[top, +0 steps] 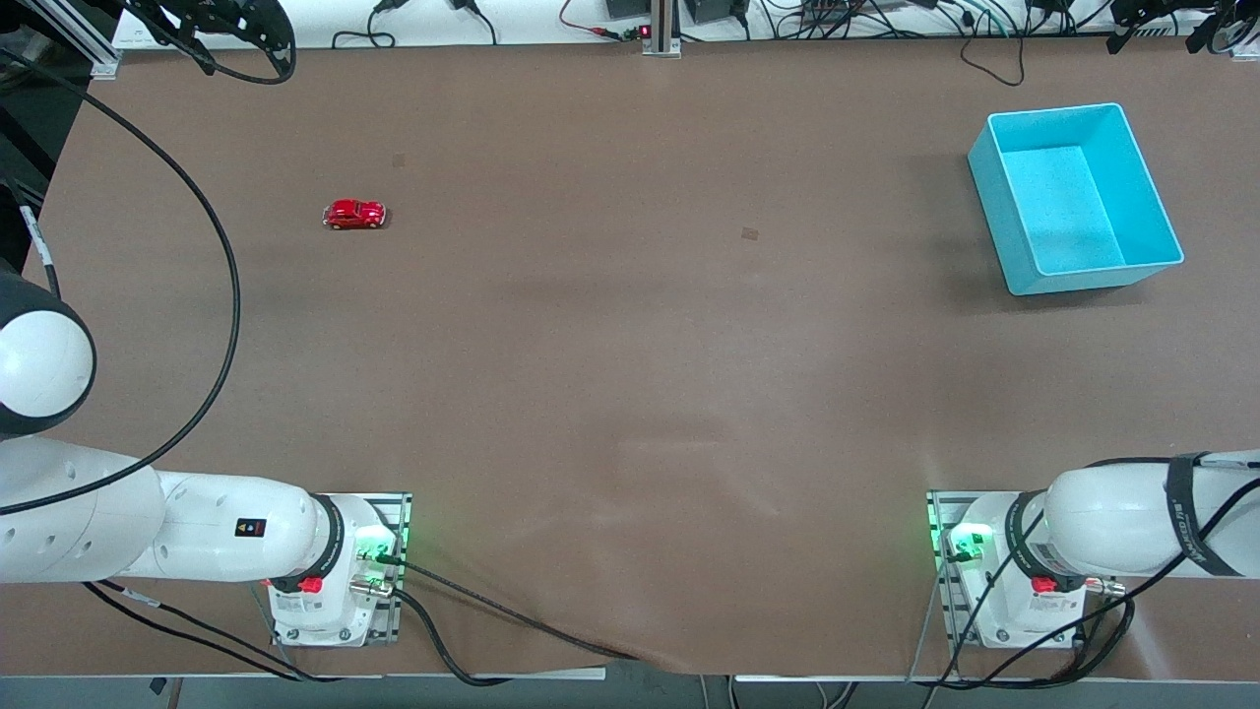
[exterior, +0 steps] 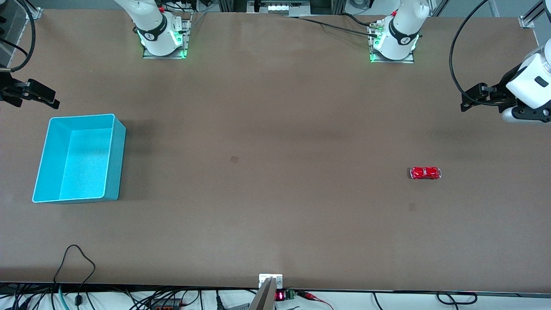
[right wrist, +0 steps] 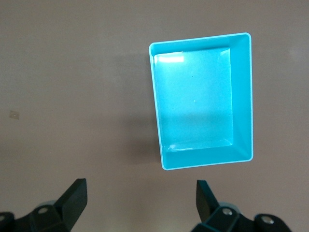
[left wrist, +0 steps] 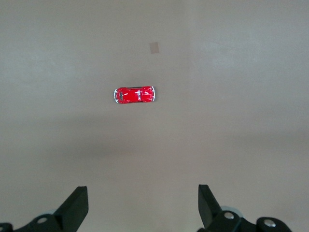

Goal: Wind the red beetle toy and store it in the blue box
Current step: 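Reach the left gripper toward the red beetle car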

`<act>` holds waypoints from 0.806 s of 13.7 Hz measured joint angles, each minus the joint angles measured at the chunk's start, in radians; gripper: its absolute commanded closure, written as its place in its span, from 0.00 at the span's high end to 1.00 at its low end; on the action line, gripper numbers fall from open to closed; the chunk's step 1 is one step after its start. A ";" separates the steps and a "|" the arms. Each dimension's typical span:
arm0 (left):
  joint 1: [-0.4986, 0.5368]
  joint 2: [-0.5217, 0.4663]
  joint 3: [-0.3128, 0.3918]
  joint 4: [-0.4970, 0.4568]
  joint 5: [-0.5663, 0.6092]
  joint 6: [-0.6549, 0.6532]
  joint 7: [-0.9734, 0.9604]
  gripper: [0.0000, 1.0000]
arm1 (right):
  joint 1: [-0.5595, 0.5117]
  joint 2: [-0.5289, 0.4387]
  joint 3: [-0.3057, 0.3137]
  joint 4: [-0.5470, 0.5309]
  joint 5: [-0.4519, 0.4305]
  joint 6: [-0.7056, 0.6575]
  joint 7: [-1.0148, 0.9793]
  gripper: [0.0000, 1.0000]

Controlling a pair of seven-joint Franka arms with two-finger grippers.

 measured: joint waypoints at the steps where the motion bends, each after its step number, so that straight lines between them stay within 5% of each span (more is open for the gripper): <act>1: 0.000 0.000 0.000 0.000 0.000 0.000 0.000 1.00 | 0.000 0.000 0.000 0.000 0.000 0.000 0.000 1.00; 11: 0.028 0.015 0.009 0.000 -0.126 -0.106 0.001 1.00 | 0.000 0.000 0.001 0.000 0.000 0.000 0.000 1.00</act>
